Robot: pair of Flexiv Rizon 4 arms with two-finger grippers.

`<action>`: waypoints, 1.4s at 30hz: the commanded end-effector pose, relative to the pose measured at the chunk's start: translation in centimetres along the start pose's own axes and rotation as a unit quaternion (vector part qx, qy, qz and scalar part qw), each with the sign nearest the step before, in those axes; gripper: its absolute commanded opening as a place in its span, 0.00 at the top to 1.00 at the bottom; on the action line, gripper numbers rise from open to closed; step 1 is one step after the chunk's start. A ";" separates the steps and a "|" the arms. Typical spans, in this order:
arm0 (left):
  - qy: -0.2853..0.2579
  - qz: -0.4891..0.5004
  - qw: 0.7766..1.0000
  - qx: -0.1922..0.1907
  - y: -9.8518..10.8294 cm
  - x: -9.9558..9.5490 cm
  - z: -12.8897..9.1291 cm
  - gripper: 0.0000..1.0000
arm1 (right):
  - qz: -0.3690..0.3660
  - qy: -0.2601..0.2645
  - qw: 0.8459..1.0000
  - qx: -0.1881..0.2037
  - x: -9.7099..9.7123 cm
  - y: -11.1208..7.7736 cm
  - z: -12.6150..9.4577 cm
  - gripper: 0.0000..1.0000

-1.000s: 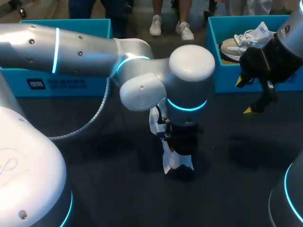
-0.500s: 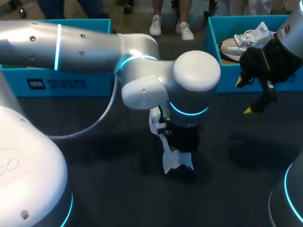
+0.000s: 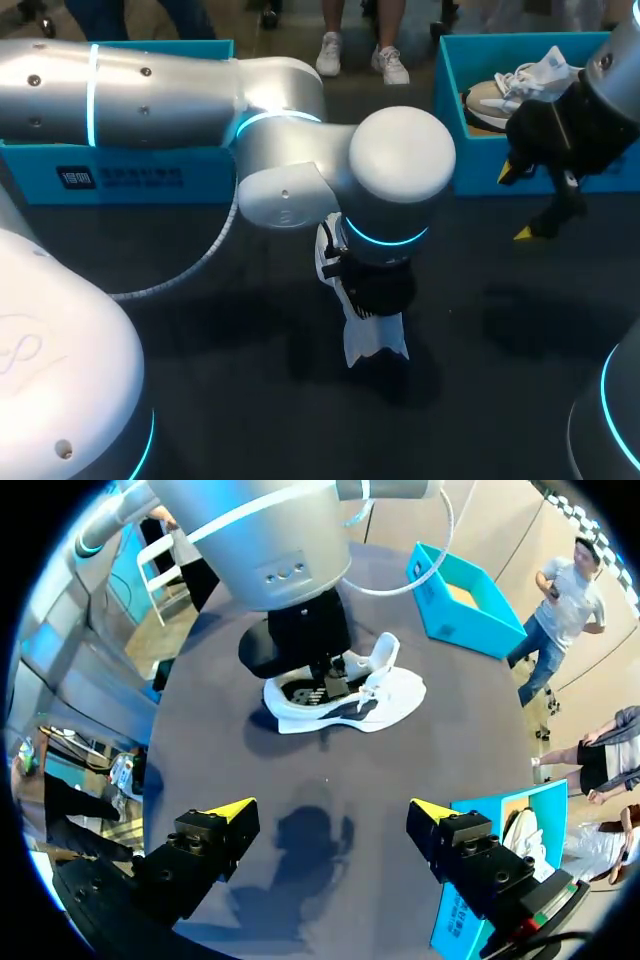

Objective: Take the shoe out of the shoebox, open the shoe tongue, remove and reinsert the insole, then place the shoe into the shoebox

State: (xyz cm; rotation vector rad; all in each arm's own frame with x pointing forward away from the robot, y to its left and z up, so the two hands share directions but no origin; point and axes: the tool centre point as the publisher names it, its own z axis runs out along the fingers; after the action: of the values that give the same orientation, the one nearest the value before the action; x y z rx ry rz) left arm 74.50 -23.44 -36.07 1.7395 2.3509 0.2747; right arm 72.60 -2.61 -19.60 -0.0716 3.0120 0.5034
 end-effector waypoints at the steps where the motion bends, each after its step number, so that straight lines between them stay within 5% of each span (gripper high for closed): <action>1: 0.003 0.006 1.000 0.007 0.6 -0.1 0.5 0.00 | 0.000 0.000 1.000 0.000 0.0 0.0 0.1 0.00; 17: 0.015 0.079 0.996 0.026 1.7 0.1 -1.1 0.00 | 0.000 0.000 1.000 0.000 0.0 0.0 0.1 0.00; 42: -0.024 0.111 0.993 0.016 9.2 -1.0 -4.8 0.00 | 0.000 0.000 1.000 0.000 0.0 0.0 0.1 0.00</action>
State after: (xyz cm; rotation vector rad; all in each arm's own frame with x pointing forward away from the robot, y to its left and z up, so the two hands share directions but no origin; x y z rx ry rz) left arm 81.53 -22.51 -28.97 1.9939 2.1546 0.2466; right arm 72.60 -2.62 -19.60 -0.0712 3.0120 0.5033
